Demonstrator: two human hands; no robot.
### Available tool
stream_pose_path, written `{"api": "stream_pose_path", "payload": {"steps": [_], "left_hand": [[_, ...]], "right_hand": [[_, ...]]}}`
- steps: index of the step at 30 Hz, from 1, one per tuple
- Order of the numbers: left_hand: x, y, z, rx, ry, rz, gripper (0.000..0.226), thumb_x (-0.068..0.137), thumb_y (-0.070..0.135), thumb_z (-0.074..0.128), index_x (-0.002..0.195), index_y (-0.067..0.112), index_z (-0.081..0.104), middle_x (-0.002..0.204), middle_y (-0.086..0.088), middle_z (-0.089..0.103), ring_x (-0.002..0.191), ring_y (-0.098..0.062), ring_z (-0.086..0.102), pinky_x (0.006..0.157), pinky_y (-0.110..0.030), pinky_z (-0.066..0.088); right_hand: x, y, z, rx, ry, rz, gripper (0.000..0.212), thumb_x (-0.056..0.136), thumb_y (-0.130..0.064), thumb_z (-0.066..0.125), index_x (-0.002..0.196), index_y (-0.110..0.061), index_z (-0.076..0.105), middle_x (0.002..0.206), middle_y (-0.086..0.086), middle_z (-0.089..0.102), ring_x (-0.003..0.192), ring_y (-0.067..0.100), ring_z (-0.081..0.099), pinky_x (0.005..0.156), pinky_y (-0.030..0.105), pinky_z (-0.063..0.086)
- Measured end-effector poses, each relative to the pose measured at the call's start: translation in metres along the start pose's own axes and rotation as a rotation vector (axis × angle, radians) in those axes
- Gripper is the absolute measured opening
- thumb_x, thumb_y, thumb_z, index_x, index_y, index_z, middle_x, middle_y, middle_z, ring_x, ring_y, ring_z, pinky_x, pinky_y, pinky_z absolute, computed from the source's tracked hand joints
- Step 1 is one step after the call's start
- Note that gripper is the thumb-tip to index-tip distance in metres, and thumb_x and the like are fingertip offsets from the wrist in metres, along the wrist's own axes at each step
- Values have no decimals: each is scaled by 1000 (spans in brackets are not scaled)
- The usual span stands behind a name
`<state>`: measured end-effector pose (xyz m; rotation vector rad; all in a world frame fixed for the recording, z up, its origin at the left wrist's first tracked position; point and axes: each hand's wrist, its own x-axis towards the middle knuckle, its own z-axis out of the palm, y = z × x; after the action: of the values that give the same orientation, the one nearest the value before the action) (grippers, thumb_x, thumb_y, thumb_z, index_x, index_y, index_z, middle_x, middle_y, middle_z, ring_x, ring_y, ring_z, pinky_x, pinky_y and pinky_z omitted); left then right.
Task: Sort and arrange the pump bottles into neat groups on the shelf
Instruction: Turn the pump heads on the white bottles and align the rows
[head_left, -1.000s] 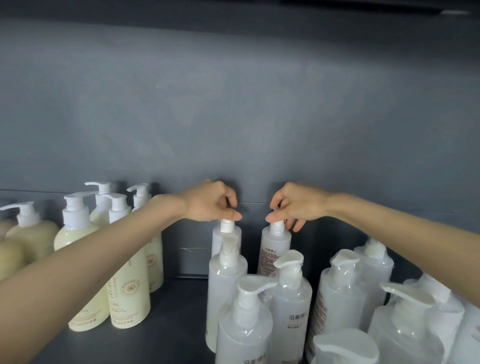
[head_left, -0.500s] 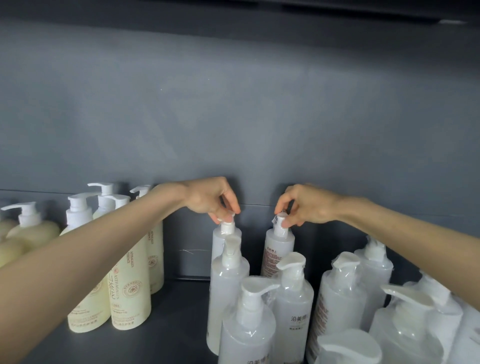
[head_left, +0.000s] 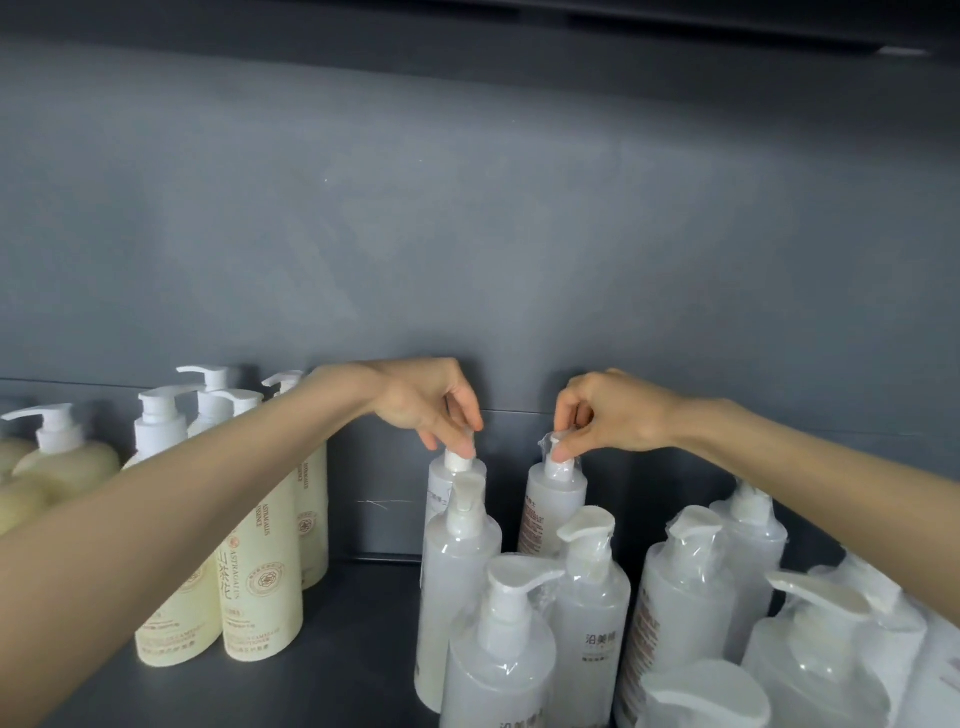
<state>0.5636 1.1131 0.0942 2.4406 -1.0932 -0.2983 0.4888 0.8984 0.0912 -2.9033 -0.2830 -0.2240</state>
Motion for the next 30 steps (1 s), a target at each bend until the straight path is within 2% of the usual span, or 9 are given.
{"api": "stream_pose_path", "payload": {"steps": [2, 4, 6, 10, 13, 15, 19, 25, 30], "left_hand": [[3, -1, 6, 78, 57, -1, 30, 76, 28, 76, 95, 7, 68, 82, -9, 69, 70, -21, 67, 57, -17, 51], [4, -2, 9, 199, 148, 5, 34, 75, 40, 75, 83, 7, 67, 71, -9, 64, 48, -8, 59, 50, -18, 48], [4, -4, 10, 222, 203, 18, 39, 74, 43, 75, 78, 6, 65, 63, -5, 59, 40, -4, 51, 47, -19, 47], [0, -8, 5, 96, 79, 21, 22, 79, 27, 74, 89, 8, 69, 74, 1, 65, 62, -7, 58, 56, -22, 53], [-1, -8, 1, 60, 13, 43, 18, 82, 11, 71, 99, 7, 69, 78, 3, 64, 67, -10, 58, 58, -20, 52], [0, -9, 1, 58, 15, 53, 18, 81, 9, 71, 99, 5, 69, 78, 2, 65, 68, -16, 59, 58, -18, 50], [1, -11, 3, 109, 66, 70, 16, 80, 11, 73, 95, 7, 71, 74, 4, 66, 69, -20, 61, 61, -19, 49], [3, -10, 10, 213, 174, 86, 16, 80, 16, 73, 94, 9, 72, 77, -5, 71, 74, -23, 66, 64, -14, 46], [5, -11, 14, 241, 234, 91, 18, 80, 18, 73, 96, 9, 72, 86, -10, 73, 80, -19, 66, 73, -21, 49]], "right_hand": [[-1, -2, -1, -9, -8, 14, 23, 75, -32, 78, 83, -13, 68, 76, -7, 62, 74, 9, 57, 66, 18, 44], [-1, -4, 0, -28, 5, 20, 30, 74, -37, 78, 82, -9, 68, 75, -3, 63, 72, 11, 56, 63, 21, 43], [0, -6, 2, -35, 26, 20, 36, 75, -40, 76, 84, -6, 68, 76, 1, 63, 73, 14, 56, 63, 24, 44], [-3, -10, 0, -4, -3, 29, 35, 77, -39, 75, 96, -11, 66, 63, -3, 60, 66, 13, 56, 52, 8, 39], [-1, -11, 3, 6, 3, 23, 32, 78, -37, 74, 96, -11, 68, 50, -8, 55, 58, 13, 56, 46, 4, 35], [0, -13, 2, 23, -33, 34, 32, 78, -38, 74, 98, -14, 68, 51, -7, 57, 58, 14, 57, 50, 7, 38], [0, -12, -6, 15, -202, 44, 28, 82, -25, 71, 108, -15, 66, 77, 9, 65, 64, 13, 55, 66, 23, 49], [6, -14, 6, -25, -54, 2, 14, 82, -22, 70, 77, -10, 66, 70, 8, 68, 52, 10, 57, 58, 17, 48], [9, -14, 12, -29, 22, -23, 16, 82, -24, 70, 77, -9, 68, 63, 6, 65, 48, 8, 55, 55, 15, 47]]}}
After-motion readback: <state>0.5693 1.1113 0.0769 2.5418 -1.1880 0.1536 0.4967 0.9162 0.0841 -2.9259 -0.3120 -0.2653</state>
